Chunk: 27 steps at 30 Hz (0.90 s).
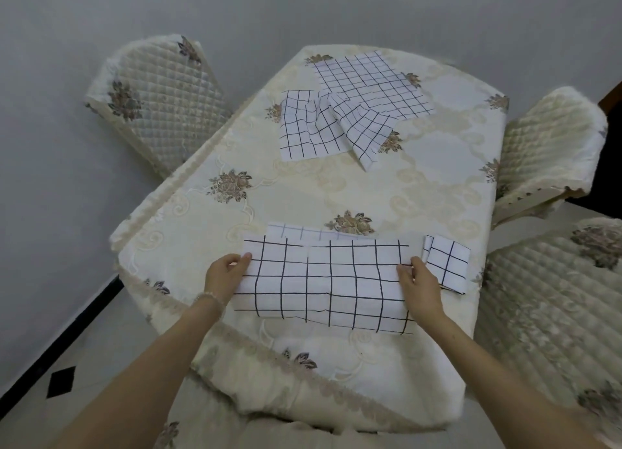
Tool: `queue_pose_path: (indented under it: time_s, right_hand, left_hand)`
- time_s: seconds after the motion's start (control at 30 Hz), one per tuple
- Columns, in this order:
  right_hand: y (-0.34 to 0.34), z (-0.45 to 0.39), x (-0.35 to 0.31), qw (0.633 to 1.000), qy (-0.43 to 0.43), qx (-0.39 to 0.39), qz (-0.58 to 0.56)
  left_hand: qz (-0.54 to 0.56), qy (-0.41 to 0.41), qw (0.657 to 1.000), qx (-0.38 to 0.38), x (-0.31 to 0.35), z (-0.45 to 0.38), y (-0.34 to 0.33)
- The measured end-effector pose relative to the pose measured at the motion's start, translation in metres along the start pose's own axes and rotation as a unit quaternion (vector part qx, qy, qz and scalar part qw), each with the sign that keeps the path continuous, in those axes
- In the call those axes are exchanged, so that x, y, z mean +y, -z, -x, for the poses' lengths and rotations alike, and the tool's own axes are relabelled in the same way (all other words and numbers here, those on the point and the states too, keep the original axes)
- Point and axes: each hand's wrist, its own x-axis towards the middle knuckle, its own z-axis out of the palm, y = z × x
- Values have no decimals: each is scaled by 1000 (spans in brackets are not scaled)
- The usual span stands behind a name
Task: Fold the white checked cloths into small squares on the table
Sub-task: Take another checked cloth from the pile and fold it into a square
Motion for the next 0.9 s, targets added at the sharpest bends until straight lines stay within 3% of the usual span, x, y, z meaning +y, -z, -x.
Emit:
queue_pose_path:
  time_s: [0.13, 0.5, 0.9]
  right_hand:
    - [-10, -7, 7, 999, -30, 21, 32]
    - [-38, -36, 13, 991, -70, 20, 115]
    - [-52, -40, 23, 982, -83, 39, 163]
  left_hand:
    - [32, 45, 995, -85, -12, -15, -1]
    - [-176, -24, 984, -29, -11, -43, -27]
    - [-331, -20, 943, -24, -13, -57, -35]
